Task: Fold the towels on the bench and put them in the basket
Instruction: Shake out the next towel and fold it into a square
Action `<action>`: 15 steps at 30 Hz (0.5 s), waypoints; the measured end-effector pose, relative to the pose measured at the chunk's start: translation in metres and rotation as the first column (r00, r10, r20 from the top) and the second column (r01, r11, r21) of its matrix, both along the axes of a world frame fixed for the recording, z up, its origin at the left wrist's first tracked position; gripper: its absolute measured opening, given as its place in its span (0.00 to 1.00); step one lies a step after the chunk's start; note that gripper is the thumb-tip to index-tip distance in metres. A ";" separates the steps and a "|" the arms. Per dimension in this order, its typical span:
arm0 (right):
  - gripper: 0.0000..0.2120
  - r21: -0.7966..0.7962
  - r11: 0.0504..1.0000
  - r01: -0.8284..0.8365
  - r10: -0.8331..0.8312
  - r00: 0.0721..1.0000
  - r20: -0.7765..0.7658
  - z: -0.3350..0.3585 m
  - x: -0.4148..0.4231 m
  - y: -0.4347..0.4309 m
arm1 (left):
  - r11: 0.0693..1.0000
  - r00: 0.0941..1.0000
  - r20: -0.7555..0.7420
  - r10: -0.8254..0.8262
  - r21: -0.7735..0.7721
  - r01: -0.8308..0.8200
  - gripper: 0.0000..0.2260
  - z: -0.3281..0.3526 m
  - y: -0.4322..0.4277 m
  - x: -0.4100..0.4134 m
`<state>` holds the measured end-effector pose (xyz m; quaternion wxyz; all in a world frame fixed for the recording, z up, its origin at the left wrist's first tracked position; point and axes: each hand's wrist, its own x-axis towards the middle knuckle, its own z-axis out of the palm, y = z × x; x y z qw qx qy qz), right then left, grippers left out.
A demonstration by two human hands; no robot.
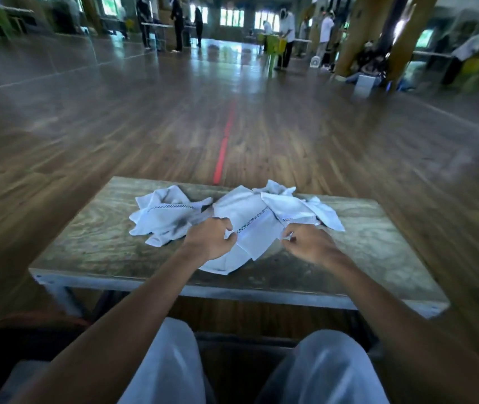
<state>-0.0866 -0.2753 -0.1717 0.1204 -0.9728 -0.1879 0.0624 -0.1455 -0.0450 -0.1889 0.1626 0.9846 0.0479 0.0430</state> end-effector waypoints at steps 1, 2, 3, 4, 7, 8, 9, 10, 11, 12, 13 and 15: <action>0.10 -0.008 1.000 -0.010 0.010 1.000 -0.014 -0.009 0.000 0.000 | 1.000 1.000 -0.004 -0.018 0.002 0.018 0.16 -0.009 -0.001 0.003; 0.10 -0.008 1.000 -0.025 0.025 0.999 -0.028 -0.017 0.001 0.003 | 0.999 0.999 -0.012 -0.041 0.002 0.041 0.15 -0.018 -0.003 0.005; 0.10 0.002 0.999 -0.044 0.044 0.998 -0.040 -0.027 0.003 0.007 | 0.998 0.998 -0.025 -0.062 0.002 0.062 0.15 -0.026 -0.003 0.008; 0.10 0.020 0.998 -0.065 0.066 0.997 -0.045 -0.037 0.005 0.011 | 0.997 0.996 -0.043 -0.077 0.005 0.077 0.15 -0.034 -0.004 0.010; 0.10 0.017 0.993 -0.119 0.119 0.993 -0.001 -0.064 0.011 0.029 | 0.994 0.994 -0.057 -0.089 0.057 0.092 0.14 -0.054 -0.009 0.018; 0.11 -0.003 0.991 -0.134 0.134 0.991 0.025 -0.072 0.014 0.035 | 0.991 0.995 -0.033 -0.095 0.093 0.098 0.14 -0.061 -0.010 0.022; 0.14 -0.028 0.990 -0.140 0.141 0.989 0.043 -0.079 0.016 0.041 | 0.986 0.994 -0.003 -0.106 0.133 0.105 0.15 -0.067 -0.012 0.027; 0.17 -0.056 0.989 -0.137 0.140 0.989 0.048 -0.086 0.018 0.046 | 0.980 0.993 0.017 -0.119 0.165 0.115 0.16 -0.073 -0.013 0.032; 0.19 -0.078 0.989 -0.128 0.132 0.990 0.046 -0.092 0.020 0.050 | 0.973 0.991 0.028 -0.134 0.192 0.126 0.17 -0.077 -0.014 0.037; 0.20 -0.087 0.989 -0.118 0.122 0.991 0.047 -0.098 0.023 0.053 | 0.966 0.989 0.031 -0.147 0.218 0.137 0.18 -0.081 -0.015 0.041; 0.19 -0.082 0.991 -0.106 0.111 0.992 0.054 -0.102 0.025 0.054 | 0.960 0.987 0.033 -0.156 0.240 0.144 0.18 -0.084 -0.016 0.044; 0.15 -0.046 0.994 -0.095 0.099 0.990 0.100 -0.109 0.027 0.054 | 0.959 0.986 0.047 -0.159 0.245 0.143 0.16 -0.090 -0.017 0.049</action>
